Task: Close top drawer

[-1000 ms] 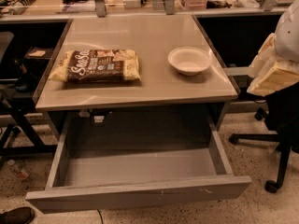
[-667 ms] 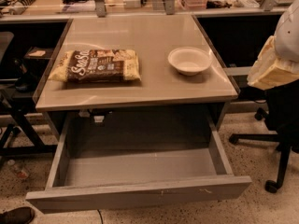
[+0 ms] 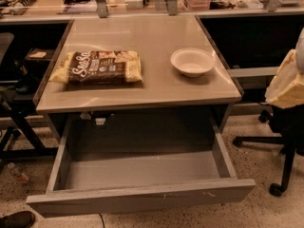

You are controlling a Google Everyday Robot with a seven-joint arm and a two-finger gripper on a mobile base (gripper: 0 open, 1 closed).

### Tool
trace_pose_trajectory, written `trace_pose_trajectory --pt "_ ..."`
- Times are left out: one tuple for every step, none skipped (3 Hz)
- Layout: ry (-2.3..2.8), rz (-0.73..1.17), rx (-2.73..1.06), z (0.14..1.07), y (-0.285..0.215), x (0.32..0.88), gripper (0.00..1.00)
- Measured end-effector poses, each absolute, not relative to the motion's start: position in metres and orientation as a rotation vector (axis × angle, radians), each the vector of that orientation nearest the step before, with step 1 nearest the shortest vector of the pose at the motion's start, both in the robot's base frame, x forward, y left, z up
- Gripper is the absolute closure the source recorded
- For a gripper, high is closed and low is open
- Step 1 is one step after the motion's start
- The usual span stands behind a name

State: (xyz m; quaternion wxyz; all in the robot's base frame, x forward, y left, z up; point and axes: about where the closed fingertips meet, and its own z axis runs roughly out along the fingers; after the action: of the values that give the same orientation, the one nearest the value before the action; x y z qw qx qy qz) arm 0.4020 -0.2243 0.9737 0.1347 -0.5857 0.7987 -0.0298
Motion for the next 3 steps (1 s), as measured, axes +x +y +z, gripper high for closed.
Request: trace_pose_trajectory --pt "2.417 -0.031 -1.644 0.963 -0.225 0.354 1.00" --pt "2.499 0.021 -1.646 0.939 -0.217 0.316 1.00" --pt "2.493 0.024 -1.644 0.937 -0.215 0.315 1.00"
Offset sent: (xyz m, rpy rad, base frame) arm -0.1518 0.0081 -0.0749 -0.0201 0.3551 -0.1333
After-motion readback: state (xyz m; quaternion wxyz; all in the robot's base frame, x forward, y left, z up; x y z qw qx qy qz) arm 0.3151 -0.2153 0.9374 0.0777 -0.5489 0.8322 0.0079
